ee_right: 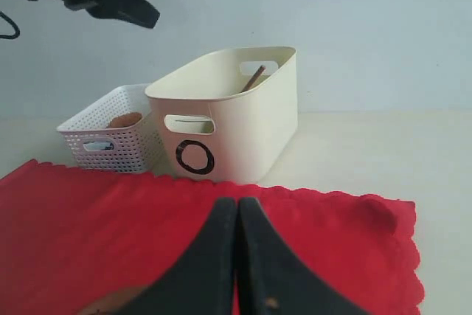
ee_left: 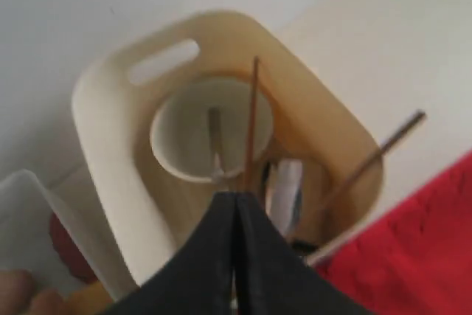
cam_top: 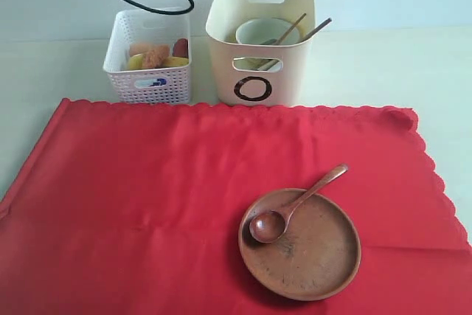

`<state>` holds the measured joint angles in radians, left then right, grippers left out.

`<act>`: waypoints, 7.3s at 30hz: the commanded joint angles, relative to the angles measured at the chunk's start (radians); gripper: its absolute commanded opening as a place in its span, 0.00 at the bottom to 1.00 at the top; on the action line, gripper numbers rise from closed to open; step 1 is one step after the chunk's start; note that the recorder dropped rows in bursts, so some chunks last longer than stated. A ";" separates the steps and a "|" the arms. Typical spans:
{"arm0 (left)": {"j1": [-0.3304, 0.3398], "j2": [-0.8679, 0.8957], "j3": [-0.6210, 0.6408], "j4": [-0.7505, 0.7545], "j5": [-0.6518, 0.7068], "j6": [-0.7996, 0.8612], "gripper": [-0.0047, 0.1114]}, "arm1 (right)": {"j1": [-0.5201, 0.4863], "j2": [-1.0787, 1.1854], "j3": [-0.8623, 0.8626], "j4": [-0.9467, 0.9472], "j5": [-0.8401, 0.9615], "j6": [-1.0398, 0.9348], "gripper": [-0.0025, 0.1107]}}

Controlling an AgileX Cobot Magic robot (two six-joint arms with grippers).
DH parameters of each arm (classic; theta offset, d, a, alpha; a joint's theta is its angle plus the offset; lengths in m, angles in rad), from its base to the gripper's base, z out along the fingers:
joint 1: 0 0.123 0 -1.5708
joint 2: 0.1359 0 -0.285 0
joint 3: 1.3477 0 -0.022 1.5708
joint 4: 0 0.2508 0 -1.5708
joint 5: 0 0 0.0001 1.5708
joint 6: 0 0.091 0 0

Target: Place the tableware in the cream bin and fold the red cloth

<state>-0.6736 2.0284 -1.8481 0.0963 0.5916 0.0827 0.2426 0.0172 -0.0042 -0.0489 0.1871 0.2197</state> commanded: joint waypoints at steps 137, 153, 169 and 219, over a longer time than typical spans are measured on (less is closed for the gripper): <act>0.003 0.129 0.163 -0.519 -0.930 0.278 0.62 | 0.002 -0.007 0.004 -0.002 0.000 0.001 0.02; 0.005 0.020 0.163 -0.464 -0.364 0.313 0.05 | 0.002 -0.007 0.004 -0.002 0.000 0.001 0.02; -0.015 -0.029 0.240 -0.602 0.547 1.061 0.04 | 0.002 -0.007 0.004 -0.002 -0.010 0.001 0.02; -0.169 0.050 0.201 -0.221 0.231 0.840 0.04 | 0.002 -0.007 0.004 -0.002 -0.010 0.001 0.02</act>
<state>-0.8670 2.1296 -1.6061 -0.1465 0.9449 1.0179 0.2426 0.0172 -0.0042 -0.0489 0.1889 0.2197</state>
